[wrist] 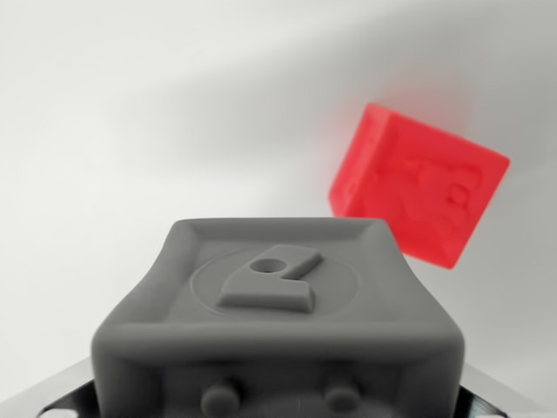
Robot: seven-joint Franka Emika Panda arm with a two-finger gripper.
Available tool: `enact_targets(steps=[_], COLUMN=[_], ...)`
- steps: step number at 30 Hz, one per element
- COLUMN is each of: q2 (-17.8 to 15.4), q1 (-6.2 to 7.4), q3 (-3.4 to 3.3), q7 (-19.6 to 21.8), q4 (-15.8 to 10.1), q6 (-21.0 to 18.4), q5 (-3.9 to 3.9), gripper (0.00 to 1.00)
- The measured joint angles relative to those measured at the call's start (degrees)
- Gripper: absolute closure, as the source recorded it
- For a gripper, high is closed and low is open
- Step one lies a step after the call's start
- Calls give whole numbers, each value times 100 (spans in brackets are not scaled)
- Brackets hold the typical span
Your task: Destack cube
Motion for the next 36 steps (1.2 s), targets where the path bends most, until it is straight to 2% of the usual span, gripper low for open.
enact_targets(steps=[36], q2=[-97], q1=[200], q3=[305], q7=[-916], q4=[-7], q6=[-92], q5=[-125], gripper=[100])
